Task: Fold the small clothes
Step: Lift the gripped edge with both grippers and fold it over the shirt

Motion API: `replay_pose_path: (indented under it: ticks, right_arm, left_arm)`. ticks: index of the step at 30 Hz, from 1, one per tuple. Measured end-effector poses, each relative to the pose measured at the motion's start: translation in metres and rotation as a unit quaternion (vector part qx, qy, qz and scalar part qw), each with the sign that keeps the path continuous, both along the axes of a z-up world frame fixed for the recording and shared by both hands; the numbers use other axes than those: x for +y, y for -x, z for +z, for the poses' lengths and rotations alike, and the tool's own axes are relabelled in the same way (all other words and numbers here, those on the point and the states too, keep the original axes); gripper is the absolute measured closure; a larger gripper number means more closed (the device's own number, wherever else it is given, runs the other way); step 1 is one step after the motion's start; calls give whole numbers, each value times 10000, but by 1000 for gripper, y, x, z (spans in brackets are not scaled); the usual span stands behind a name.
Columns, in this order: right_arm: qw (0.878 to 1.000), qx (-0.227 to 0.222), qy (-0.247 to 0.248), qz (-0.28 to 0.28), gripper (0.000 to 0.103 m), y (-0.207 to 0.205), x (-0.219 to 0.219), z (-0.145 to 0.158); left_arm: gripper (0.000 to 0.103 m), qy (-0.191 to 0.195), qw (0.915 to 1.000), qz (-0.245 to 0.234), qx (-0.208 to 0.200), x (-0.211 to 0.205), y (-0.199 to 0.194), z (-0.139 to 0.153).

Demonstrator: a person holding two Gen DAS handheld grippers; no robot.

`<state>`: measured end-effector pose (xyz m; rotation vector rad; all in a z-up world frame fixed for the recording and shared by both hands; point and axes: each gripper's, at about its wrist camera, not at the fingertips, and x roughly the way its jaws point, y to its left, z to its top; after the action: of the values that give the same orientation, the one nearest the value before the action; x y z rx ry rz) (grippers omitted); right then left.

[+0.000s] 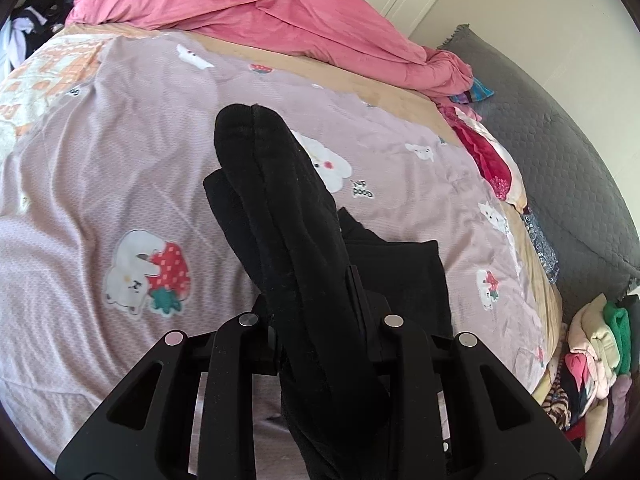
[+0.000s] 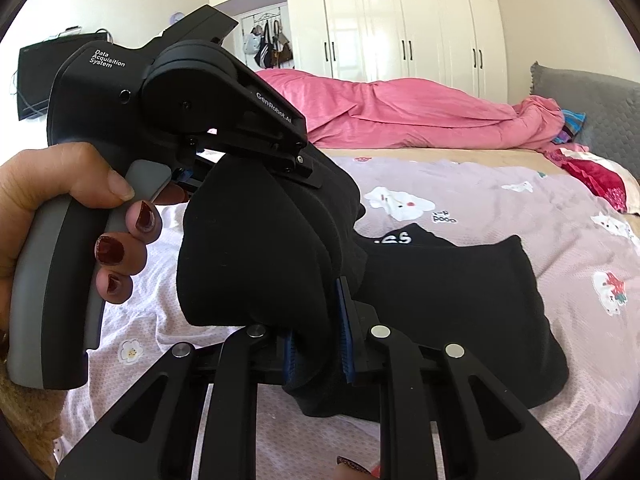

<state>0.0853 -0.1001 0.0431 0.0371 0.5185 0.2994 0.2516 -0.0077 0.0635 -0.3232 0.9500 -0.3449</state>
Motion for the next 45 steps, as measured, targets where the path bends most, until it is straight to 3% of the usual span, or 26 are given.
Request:
replay_pose_path:
  ticks: [17, 22, 45]
  right_arm:
    - [9993, 122, -200, -296, 87, 2, -32, -9]
    - [9988, 187, -282, -365, 91, 5, -40, -13]
    - [9921, 600, -812, -739, 92, 3, -92, -41]
  left_arm:
    - [85, -171, 9993, -315, 116, -55, -9, -6]
    - [84, -243, 9987, -399, 188, -72, -14, -13]
    - [76, -669, 9936, -780, 461, -148, -25, -46]
